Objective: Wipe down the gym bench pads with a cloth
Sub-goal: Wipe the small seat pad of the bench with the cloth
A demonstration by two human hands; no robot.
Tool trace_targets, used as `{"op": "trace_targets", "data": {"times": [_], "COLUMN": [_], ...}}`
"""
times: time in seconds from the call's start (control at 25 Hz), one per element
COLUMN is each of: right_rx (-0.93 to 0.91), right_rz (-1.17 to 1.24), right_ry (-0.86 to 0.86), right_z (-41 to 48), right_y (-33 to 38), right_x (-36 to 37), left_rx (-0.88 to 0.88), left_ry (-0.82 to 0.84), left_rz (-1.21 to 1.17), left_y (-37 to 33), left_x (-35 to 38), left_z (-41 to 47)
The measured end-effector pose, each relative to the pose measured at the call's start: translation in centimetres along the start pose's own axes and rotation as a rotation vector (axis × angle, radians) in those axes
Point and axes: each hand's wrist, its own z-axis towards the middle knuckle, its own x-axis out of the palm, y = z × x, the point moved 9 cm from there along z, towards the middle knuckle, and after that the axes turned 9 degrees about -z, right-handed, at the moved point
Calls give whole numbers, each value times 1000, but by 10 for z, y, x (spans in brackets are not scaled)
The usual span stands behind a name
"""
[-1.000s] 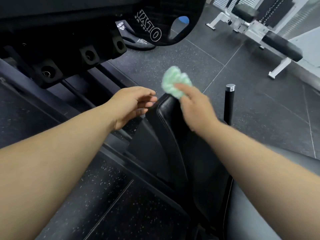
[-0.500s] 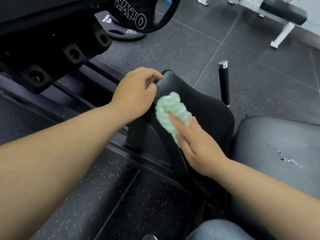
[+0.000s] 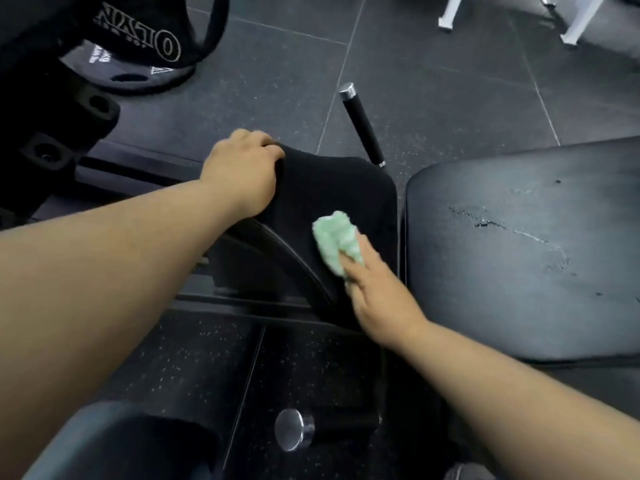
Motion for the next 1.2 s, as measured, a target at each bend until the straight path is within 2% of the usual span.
{"op": "trace_targets", "data": {"times": [0.12,0.16,0.2,0.28,0.32,0.36,0.48,0.52,0.56,0.64,0.72,0.76,0.92,0.96,1.0,1.12,1.16,1.2], "right_rx": [495,538,489,286,242,281,740,797,769,582,484,492,771,793,742,326,256,263], "right_rz": [67,138,178,187,195,194,246,255,248,233,257,250,178,166,151,267,299,301], "right_ry": [-88,-142,-188,-206,-211,-220,-248,-269,-279,-269,-281,-285,-165,-157,-172,-198,-194,-211], "right_z": [7,2,-6,-29,-36,-36,-25,-22,-17,-9,-4,6,57,73,93,132,131,126], "right_y": [-46,-34,-12,23,20,3,-71,-72,-57,-13,-1,-16,-110,-117,-109,-45,-40,-51], "right_x": [-14,-14,-11,4,7,2,-9,-11,-11,-1,1,-4,-29,-33,-36,-32,-28,-29], "left_rx": [195,211,202,180,180,177,105,81,67,73,97,109,106,107,102,90,86,92], "left_ry": [27,-14,-45,-44,-27,-16,-38,-53,-68,-82,-63,-41,-33,-42,-53,-69,-66,-58], "left_rz": [20,39,56,87,99,103,70,60,61,46,15,14,11,7,7,-21,-34,-48], "left_y": [-26,-27,-26,-24,-25,-26,-28,-30,-30,-29,-26,-27,-27,-26,-24,-24,-25,-27], "left_x": [13,13,13,15,15,16,13,12,12,13,17,21,24,24,23,21,19,18], "left_z": [-4,-5,-5,-3,-2,-1,5,8,10,11,10,11,15,14,14,14,14,14]}}
